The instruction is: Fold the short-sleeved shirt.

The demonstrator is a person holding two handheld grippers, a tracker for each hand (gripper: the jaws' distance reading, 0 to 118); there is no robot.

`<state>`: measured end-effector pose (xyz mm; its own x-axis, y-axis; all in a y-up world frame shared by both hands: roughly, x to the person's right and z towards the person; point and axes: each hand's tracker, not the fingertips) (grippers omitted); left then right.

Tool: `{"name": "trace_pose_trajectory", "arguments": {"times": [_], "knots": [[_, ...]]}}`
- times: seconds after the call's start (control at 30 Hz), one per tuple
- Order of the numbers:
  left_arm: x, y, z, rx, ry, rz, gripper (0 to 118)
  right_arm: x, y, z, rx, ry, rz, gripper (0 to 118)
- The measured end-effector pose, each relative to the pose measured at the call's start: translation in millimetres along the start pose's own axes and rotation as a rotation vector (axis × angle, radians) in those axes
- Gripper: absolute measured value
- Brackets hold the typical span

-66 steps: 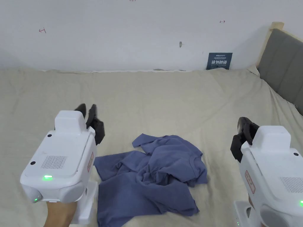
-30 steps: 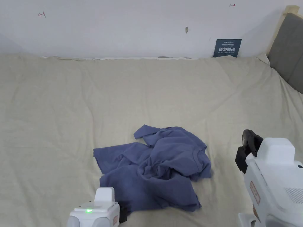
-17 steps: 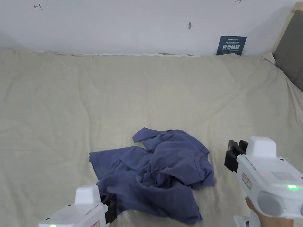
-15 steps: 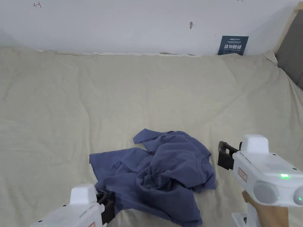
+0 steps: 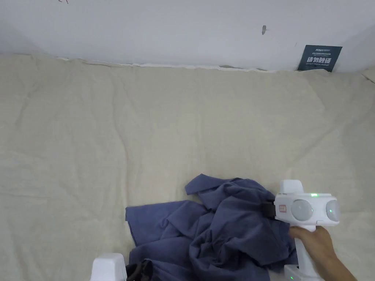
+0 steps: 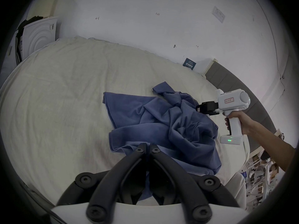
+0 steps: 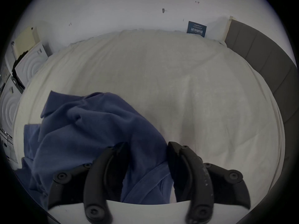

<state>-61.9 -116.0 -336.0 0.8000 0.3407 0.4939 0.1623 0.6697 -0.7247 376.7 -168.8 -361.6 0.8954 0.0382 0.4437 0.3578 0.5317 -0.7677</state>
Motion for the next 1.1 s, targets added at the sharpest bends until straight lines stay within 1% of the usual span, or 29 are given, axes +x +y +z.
{"name": "trace_pose_trajectory", "arguments": {"times": [0.03,0.07,0.1,0.13,0.2,0.27,0.3,0.4,0.47,0.53,0.63,0.77,0.97,1.1], "knots": [[0,0,0,-0.001,0.000,0.002,3,2,-3,-1,0.047,-0.021,0.028,23],[-1,0,0,-0.002,-0.001,0.005,2,1,-3,0,0.020,-0.004,0.033,4],[-2,-1,0,-0.003,-0.002,0.009,3,1,-3,0,0.005,0.027,0.045,3],[-3,-1,-1,-0.003,-0.003,0.014,3,-1,-5,5,0.006,0.009,0.042,3],[-2,2,1,0.002,-0.003,0.028,3,1,-10,18,0.035,-0.001,0.063,3],[-2,8,11,0.041,-0.018,0.060,2,6,-10,43,0.113,-0.028,0.046,3],[-2,14,16,0.061,-0.026,0.075,3,7,-11,61,0.144,-0.025,0.047,3],[-4,41,36,0.141,-0.026,0.062,3,18,0,116,0.249,-0.022,0.080,3],[-6,67,52,0.210,-0.015,0.043,3,29,9,159,0.338,-0.028,0.082,3],[-9,97,68,0.276,0.001,0.025,3,39,19,194,0.409,-0.024,0.052,3],[-13,150,91,0.364,0.071,-0.021,2,50,38,248,0.501,-0.029,0.027,3],[-17,227,116,0.438,0.152,-0.072,3,61,71,304,0.599,-0.056,0.027,3],[-25,332,135,0.513,0.224,-0.016,3,76,128,355,0.727,-0.097,0.031,3],[-29,384,140,0.574,0.258,0.025,3,88,167,372,0.790,-0.100,0.009,3]]}}
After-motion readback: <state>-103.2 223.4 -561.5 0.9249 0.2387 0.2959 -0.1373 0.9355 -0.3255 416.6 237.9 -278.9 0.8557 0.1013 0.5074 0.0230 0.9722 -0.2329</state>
